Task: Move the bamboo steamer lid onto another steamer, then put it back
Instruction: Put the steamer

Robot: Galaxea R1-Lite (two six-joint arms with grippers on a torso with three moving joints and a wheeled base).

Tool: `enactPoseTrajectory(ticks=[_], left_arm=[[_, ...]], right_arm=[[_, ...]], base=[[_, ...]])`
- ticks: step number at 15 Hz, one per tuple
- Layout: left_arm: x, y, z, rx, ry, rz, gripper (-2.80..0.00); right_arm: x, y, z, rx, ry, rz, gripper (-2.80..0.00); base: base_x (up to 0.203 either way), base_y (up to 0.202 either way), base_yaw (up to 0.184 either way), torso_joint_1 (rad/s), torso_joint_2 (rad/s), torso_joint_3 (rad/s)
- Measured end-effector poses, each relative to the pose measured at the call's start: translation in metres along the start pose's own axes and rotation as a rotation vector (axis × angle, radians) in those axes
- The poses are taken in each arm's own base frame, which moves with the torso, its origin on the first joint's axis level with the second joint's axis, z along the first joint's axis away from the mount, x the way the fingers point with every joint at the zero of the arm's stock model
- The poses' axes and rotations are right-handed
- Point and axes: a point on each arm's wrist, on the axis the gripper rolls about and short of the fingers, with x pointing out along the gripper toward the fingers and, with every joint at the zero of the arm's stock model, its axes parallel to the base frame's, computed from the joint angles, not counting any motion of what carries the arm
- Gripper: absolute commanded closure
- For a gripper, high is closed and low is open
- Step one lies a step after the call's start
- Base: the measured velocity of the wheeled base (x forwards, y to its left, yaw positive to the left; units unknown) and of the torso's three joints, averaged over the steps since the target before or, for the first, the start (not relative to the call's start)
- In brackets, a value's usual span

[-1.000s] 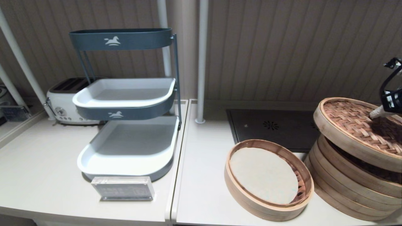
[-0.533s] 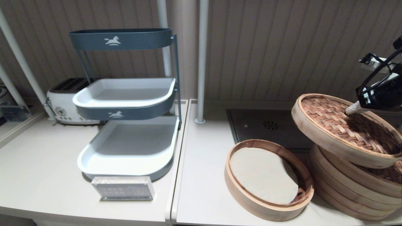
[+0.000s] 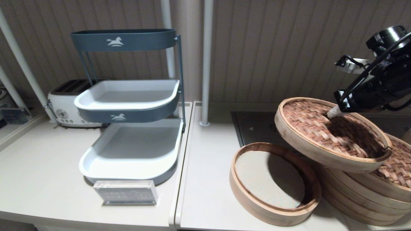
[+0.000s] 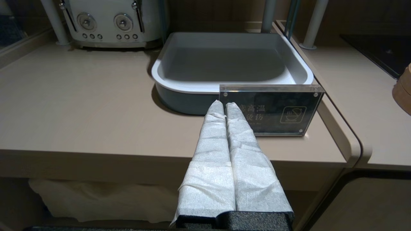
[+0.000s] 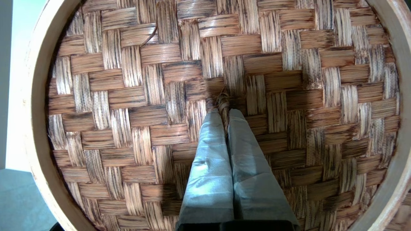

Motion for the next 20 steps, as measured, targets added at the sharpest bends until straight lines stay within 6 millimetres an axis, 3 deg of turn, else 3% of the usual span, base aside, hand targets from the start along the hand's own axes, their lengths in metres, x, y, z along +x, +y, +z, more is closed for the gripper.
enactPoseTrajectory(ticks=[13,20], left_arm=[[0.0,0.0,0.0,0.0,0.0,0.001,0.0],[0.0,0.0,0.0,0.0,0.0,0.001,0.0]], right_arm=[[0.016,0.073,-0.007,-0.126,0.051,0.034,0.0],[0.032,0.087,-0.013,-0.138,0.102,0.053,0.0]], base=[[0.0,0.0,0.0,0.0,0.0,0.0],[0.0,0.0,0.0,0.0,0.0,0.0]])
